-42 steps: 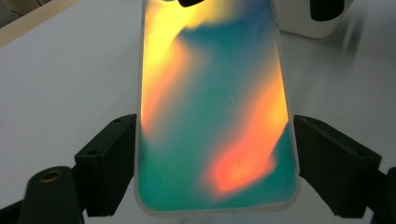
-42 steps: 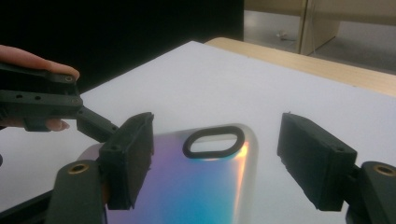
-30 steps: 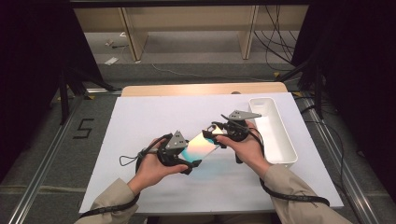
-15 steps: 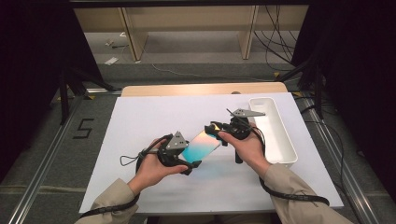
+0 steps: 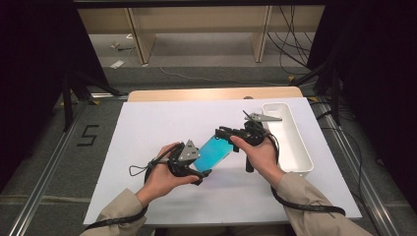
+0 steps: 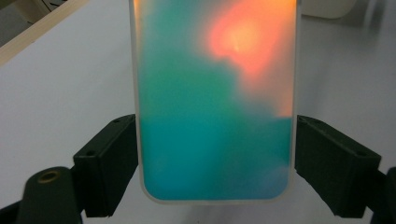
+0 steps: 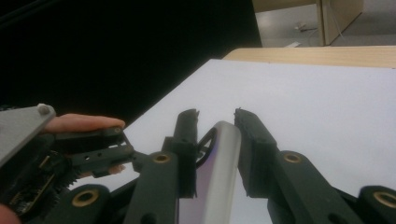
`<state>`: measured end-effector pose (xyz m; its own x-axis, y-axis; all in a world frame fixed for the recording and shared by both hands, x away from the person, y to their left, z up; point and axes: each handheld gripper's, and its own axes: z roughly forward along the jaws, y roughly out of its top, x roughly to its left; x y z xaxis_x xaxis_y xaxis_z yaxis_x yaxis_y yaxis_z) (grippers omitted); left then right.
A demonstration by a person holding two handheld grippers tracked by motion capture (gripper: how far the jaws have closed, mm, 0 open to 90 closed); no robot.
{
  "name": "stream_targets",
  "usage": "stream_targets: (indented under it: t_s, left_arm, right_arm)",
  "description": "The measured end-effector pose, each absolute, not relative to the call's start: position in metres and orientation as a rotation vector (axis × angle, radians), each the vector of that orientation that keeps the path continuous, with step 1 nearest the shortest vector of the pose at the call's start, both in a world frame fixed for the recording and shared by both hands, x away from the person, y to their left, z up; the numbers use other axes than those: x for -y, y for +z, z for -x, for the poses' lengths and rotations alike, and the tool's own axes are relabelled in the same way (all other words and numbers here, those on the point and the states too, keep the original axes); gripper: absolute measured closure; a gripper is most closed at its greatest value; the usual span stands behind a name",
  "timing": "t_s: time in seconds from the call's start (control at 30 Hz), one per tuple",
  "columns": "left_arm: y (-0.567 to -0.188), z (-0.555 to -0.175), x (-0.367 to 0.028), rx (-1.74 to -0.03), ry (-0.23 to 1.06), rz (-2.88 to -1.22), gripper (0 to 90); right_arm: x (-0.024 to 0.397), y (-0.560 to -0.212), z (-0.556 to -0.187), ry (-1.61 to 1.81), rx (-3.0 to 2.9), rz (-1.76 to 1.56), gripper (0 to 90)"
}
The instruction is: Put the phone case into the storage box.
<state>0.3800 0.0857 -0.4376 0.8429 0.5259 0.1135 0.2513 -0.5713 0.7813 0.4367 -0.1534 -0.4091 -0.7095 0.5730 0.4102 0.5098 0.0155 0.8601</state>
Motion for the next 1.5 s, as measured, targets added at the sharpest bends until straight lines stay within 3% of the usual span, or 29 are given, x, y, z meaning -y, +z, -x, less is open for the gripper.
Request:
stream_targets:
  t_s: [0.1, 0.13, 0.17, 0.2, 0.3, 1.27, 1.5]
  left_arm:
    - [-0.439, -0.380, -0.085, -0.559, 0.444, -2.202, 16.7]
    - [-0.438, -0.380, -0.087, -0.562, 0.440, -2.205, 25.7]
    - [-0.438, -0.382, -0.087, -0.561, 0.430, -2.194, 29.6]
    - [-0.438, -0.383, -0.089, -0.565, 0.434, -2.190, 19.9]
    - [-0.437, -0.386, -0.095, -0.595, 0.427, -2.151, 15.7]
    - [-0.442, -0.388, -0.096, -0.590, 0.372, -2.120, 16.3]
    - [-0.443, -0.387, -0.095, -0.572, 0.352, -2.115, 20.2]
  right_arm:
    - [0.152, -0.406, -0.435, 1.841, -2.201, -1.169, 74.6]
    - [0.151, -0.405, -0.434, 1.853, -2.208, -1.163, 79.8]
    - [0.150, -0.403, -0.433, 1.875, -2.225, -1.149, 79.5]
    - [0.150, -0.400, -0.430, 1.815, -2.207, -1.090, 80.1]
    - [0.152, -0.384, -0.427, 1.878, -2.206, -1.010, 80.1]
    - [0.154, -0.368, -0.430, 1.638, -2.498, -0.478, 80.1]
    - [0.152, -0.366, -0.428, 1.592, -2.557, -0.387, 80.1]
